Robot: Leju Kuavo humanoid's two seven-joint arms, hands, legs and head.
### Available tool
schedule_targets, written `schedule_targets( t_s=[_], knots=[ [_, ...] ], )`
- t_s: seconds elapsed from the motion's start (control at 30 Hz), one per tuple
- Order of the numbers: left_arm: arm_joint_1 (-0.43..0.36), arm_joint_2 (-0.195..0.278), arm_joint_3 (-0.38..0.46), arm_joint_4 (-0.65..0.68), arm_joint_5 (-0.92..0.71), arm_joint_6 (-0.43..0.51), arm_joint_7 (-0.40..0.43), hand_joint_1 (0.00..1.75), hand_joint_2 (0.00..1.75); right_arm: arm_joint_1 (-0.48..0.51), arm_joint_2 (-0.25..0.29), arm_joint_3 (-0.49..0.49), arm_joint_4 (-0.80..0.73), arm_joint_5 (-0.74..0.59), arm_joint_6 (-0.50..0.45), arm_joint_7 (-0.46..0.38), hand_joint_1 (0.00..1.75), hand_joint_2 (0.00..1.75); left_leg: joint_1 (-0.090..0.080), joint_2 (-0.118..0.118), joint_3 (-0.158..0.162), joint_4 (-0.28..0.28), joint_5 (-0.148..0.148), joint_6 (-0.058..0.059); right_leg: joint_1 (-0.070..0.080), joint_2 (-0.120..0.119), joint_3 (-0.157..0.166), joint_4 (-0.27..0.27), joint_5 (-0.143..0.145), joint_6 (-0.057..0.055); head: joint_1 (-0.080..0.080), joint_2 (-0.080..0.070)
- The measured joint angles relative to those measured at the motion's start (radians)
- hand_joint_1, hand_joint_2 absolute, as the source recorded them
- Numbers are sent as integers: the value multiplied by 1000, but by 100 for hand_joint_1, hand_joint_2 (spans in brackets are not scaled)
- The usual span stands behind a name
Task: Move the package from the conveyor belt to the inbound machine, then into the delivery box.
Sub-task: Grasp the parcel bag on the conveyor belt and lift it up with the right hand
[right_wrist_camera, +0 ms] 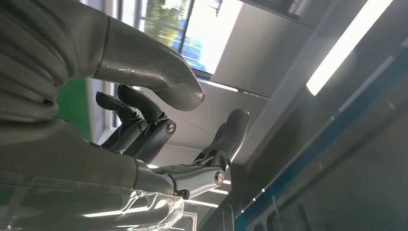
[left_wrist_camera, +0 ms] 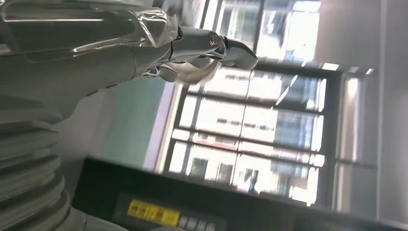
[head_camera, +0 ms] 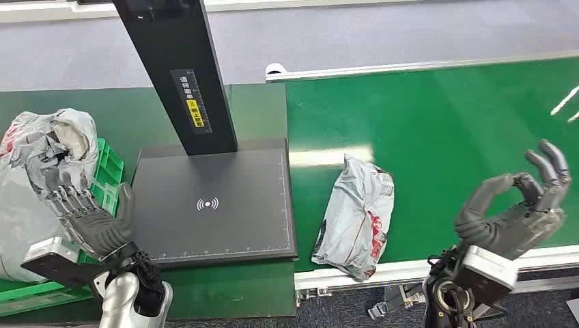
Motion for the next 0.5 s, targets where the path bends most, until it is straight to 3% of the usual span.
schedule_targets(
  t_s=[0.03,0.07,0.13,0.17,0.2,0.27,0.33,0.5],
  knots=[
    [0,0,-1,-8,-2,5,0,0,175,-3,-2,10,1,2,9,1,175,175,0,0,0,0,0,0,0,0,0,0,0,0,0,0],
    [-1,0,-3,-15,-2,9,0,0,175,-8,-5,20,5,9,25,7,151,175,0,0,0,0,0,0,0,0,0,0,0,0,0,0],
    [-2,0,-9,-40,-5,24,0,0,175,-43,-14,65,45,69,121,79,72,175,0,1,0,0,0,0,0,1,1,0,0,0,0,0],
    [-2,0,-12,-49,-5,28,0,0,175,-71,-19,87,88,126,198,161,33,175,0,2,0,0,0,0,0,1,1,0,0,0,0,0],
    [-2,1,-14,-54,-5,27,0,0,175,-106,-23,105,147,192,287,269,17,175,0,3,2,0,0,0,0,2,2,0,0,0,0,0],
    [-2,1,-16,-56,0,18,0,0,175,-175,-29,122,296,296,443,490,17,175,0,1,3,0,2,1,0,0,2,0,1,0,0,0],
    [-2,2,-18,-53,5,9,0,0,175,-220,-34,124,433,332,516,599,17,175,0,-5,0,0,5,2,0,-6,2,0,2,0,0,0],
    [-2,4,-23,-51,7,5,0,0,175,-281,-42,123,616,344,531,607,17,175,0,-7,-3,0,6,2,0,-8,-1,0,2,0,0,0]
  ],
)
